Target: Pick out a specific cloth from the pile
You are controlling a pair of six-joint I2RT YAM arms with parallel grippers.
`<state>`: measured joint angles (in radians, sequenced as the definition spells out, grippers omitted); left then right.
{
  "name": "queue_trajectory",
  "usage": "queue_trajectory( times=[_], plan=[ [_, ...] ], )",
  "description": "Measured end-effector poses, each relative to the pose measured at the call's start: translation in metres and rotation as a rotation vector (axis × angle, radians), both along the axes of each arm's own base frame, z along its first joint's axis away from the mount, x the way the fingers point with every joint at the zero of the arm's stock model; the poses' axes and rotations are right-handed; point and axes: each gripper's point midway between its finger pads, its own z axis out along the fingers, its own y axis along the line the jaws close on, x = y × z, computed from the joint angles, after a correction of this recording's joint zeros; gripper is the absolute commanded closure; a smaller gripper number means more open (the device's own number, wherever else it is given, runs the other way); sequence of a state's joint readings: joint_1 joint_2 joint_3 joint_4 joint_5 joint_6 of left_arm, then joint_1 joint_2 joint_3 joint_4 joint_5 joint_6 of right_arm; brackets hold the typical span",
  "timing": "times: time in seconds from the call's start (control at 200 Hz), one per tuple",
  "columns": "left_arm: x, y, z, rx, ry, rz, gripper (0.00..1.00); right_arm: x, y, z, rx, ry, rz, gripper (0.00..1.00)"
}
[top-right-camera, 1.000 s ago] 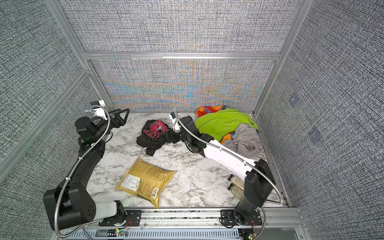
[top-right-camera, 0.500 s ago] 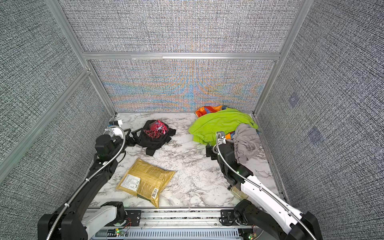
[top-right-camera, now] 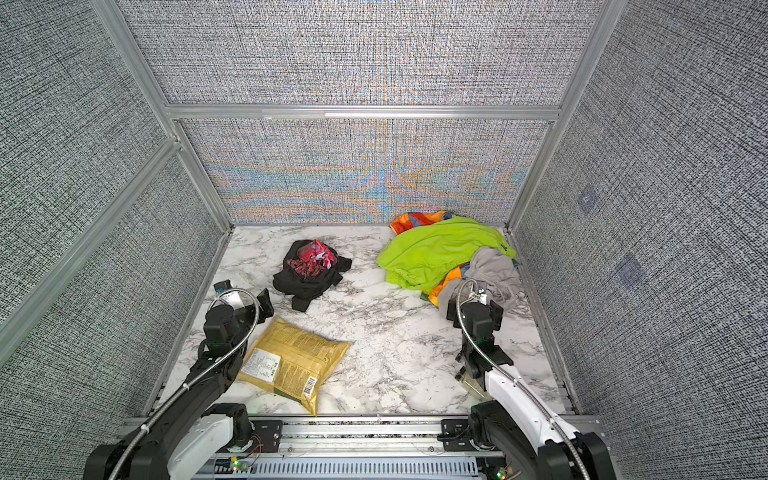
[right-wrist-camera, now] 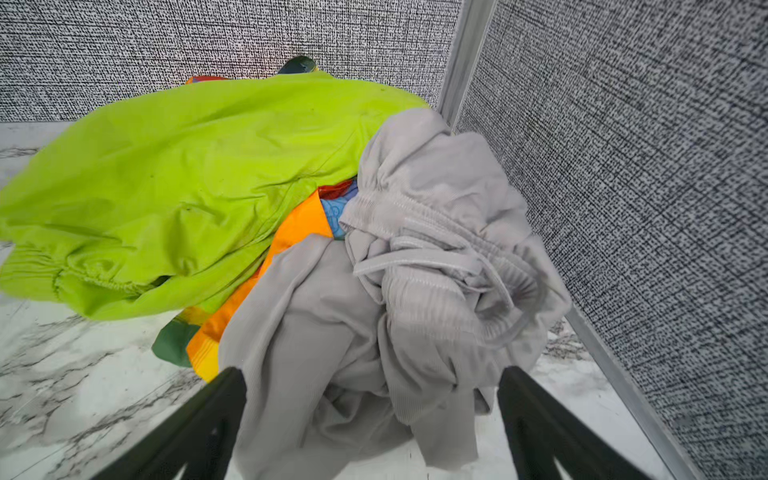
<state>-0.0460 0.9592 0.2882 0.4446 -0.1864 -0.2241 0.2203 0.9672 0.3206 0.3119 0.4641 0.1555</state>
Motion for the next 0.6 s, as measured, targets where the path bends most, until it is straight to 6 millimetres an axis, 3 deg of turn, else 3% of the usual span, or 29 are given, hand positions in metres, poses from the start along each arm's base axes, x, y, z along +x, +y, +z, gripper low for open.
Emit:
queue_trajectory(
  times=[0.28, 0.36, 0.465, 0.565, 0.6],
  plan=[
    [0.006, 0.011, -0.046, 0.174, 0.036, 0.019, 0.01, 0.019, -0.025, -0.037, -0.037, 0.036, -0.010, 0.01],
    [0.008, 0.009, -0.053, 0.205, 0.031, -0.006, 0.01, 0.027, -0.025, -0.040, -0.039, 0.020, 0.014, 0.01],
    [0.018, 0.000, -0.044, 0.212, -0.044, -0.053, 0.01, 0.039, -0.024, -0.039, -0.023, -0.003, 0.054, 0.01],
    [0.015, -0.004, -0.066, 0.225, -0.014, -0.082, 0.01, 0.049, -0.024, -0.037, -0.003, -0.041, 0.074, 0.01],
    [0.016, -0.005, -0.064, 0.224, -0.015, -0.086, 0.01, 0.051, -0.020, -0.042, 0.005, -0.037, 0.097, 0.01]
  ],
)
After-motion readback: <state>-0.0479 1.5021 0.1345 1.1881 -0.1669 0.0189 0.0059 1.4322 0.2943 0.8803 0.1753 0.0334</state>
